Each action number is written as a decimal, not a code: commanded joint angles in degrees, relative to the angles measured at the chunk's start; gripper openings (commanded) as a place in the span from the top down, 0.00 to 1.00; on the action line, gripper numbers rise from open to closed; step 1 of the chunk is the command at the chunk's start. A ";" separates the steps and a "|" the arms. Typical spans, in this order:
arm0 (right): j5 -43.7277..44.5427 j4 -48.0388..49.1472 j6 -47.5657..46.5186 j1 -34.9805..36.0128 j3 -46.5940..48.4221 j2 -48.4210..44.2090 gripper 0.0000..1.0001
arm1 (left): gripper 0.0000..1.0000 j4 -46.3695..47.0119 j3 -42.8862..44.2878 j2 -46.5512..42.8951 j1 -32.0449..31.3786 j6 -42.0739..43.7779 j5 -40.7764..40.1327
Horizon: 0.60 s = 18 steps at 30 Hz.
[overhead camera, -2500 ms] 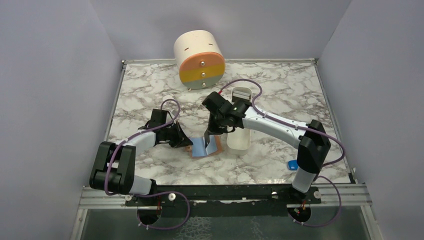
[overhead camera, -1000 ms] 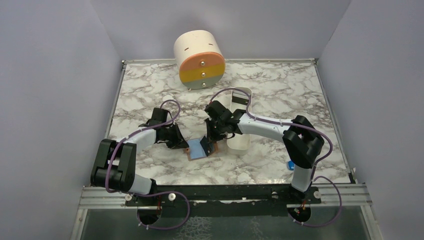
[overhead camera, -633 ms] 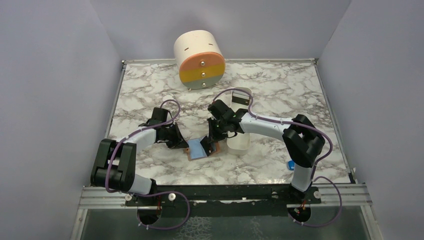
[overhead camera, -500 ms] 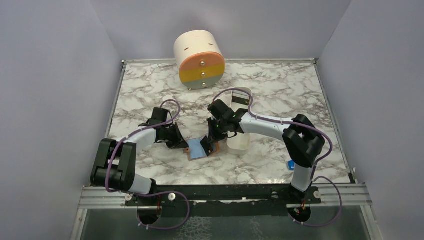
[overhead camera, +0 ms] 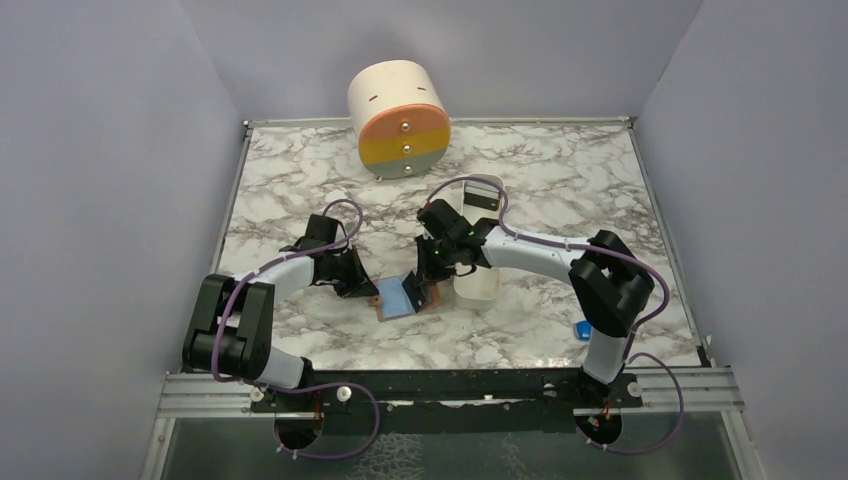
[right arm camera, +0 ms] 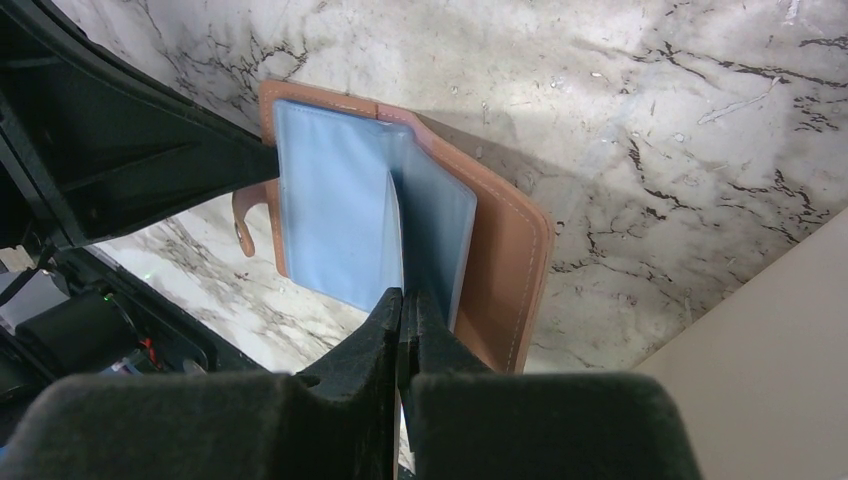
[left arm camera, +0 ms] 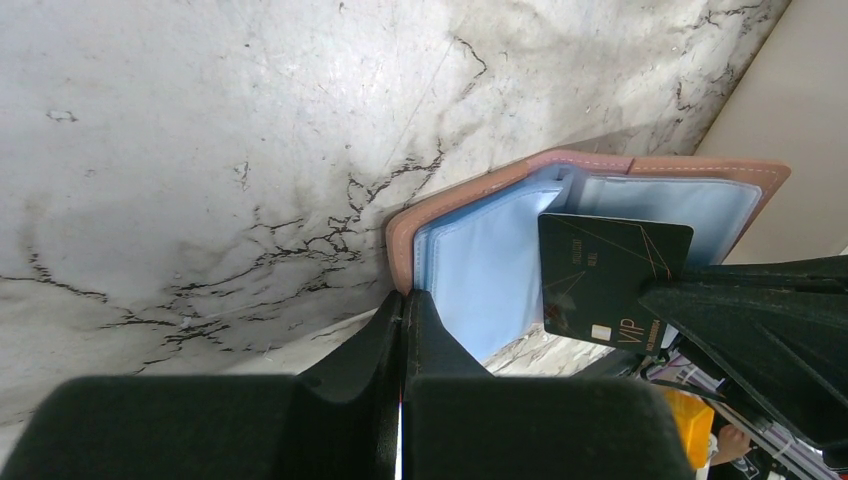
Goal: Put the credit cards into the card holder
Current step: Insert the credit card into the card holder.
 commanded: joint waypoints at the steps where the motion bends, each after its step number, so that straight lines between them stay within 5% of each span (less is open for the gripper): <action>1: 0.13 1.17 0.10 -0.30 -0.62 -1.03 0.99 | 1.00 -0.16 0.90 0.78 -0.55 1.06 -1.66; 18: -0.65 3.33 -0.13 -0.38 -2.06 0.33 0.99 | 1.00 -0.91 1.12 0.78 -1.03 1.00 -3.66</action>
